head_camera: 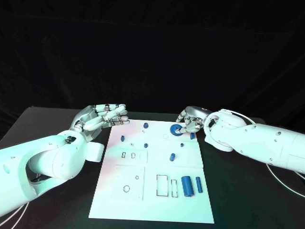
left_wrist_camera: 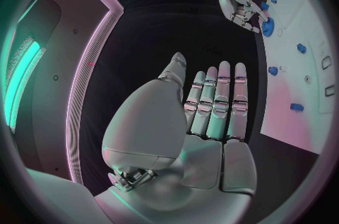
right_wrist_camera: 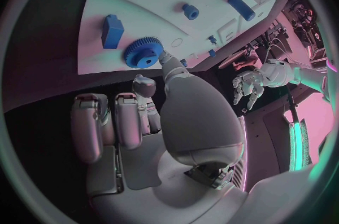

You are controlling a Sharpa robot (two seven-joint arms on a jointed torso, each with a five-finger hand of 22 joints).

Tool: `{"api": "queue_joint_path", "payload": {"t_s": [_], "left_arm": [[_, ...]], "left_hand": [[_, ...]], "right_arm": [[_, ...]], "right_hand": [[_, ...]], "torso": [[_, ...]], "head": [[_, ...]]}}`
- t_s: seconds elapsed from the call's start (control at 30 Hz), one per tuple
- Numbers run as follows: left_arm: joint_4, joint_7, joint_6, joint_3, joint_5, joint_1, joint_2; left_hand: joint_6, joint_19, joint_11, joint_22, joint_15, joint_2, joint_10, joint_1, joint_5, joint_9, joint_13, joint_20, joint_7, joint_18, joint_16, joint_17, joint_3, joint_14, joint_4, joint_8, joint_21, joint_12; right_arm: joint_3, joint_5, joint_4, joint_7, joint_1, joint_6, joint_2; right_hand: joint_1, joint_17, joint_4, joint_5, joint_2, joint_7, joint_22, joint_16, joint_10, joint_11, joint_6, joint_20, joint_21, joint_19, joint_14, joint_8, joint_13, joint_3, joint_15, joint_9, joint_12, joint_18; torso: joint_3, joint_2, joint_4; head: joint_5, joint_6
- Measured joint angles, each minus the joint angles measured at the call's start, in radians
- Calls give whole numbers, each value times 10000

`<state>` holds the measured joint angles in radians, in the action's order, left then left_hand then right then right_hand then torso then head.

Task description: Assemble the parts on the task board

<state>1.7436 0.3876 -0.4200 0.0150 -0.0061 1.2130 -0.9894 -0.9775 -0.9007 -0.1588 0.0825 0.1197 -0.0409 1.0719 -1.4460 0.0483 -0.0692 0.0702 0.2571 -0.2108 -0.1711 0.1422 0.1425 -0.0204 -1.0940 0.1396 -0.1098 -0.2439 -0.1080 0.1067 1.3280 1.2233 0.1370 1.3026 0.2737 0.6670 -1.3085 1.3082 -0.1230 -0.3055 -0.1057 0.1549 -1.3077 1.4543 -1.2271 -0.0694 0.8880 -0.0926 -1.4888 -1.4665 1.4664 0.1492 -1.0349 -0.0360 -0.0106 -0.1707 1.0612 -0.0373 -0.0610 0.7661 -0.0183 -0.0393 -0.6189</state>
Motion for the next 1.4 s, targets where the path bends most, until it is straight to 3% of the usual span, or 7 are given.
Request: {"api": "queue_joint_path", "payload": {"t_s": [0.4,1.17,1.2,1.3,1.4], "left_arm": [[-5,-23,-7,0,0,0,25],[0,-23,-25,0,0,0,16],[0,-23,-25,0,0,0,15],[-1,-23,-25,0,0,0,13],[-2,-23,-24,0,0,0,13]], "left_hand": [[0,0,-36,-9,0,66,-36,-66,0,0,-8,0,0,0,-38,9,29,0,-29,0,0,42],[0,0,-35,-17,0,106,-36,-106,0,0,-6,0,0,0,-78,17,0,0,-57,36,0,42],[0,0,-35,-16,0,106,-36,-106,0,0,-6,0,0,0,-78,17,0,0,-57,36,0,42],[0,0,-36,-16,0,106,-35,-106,0,0,-6,0,0,0,-78,16,0,0,-57,36,0,42],[0,0,-35,-16,0,106,-35,-106,0,0,-6,0,0,0,-78,16,0,0,-57,35,0,42]], "right_arm": [[16,78,-179,10,-61,-150,-161],[10,196,-405,-5,-77,-241,-302],[10,214,-403,2,-80,-224,-306],[10,282,-390,24,-89,-144,-316],[17,363,-365,38,-106,-7,-318]], "right_hand": [[-118,-2,-56,-41,119,0,1,232,-468,16,0,0,-153,0,0,210,-1050,0,0,-99,1064,0],[-267,-5,-50,-138,267,-66,4,340,-709,62,165,0,-194,1,0,329,-1543,-64,-1,-147,1530,0],[-347,-5,-16,-129,347,-69,3,380,-754,45,228,0,-205,1,0,370,-1610,-110,-1,-154,1608,-1],[-465,-5,49,298,465,-103,-4,388,-1095,114,523,0,-274,1,0,500,-2041,-313,-1,-167,2039,-1],[-567,-5,166,392,567,-194,-4,388,-1288,228,840,0,-332,1,-1,655,-2370,-507,-11,-290,2350,76]], "torso": [[6,2,0],[16,6,13],[17,6,12],[16,6,12],[16,6,12]], "head": [[12,-69],[25,-128],[24,-129],[16,-133],[11,-136]]}}
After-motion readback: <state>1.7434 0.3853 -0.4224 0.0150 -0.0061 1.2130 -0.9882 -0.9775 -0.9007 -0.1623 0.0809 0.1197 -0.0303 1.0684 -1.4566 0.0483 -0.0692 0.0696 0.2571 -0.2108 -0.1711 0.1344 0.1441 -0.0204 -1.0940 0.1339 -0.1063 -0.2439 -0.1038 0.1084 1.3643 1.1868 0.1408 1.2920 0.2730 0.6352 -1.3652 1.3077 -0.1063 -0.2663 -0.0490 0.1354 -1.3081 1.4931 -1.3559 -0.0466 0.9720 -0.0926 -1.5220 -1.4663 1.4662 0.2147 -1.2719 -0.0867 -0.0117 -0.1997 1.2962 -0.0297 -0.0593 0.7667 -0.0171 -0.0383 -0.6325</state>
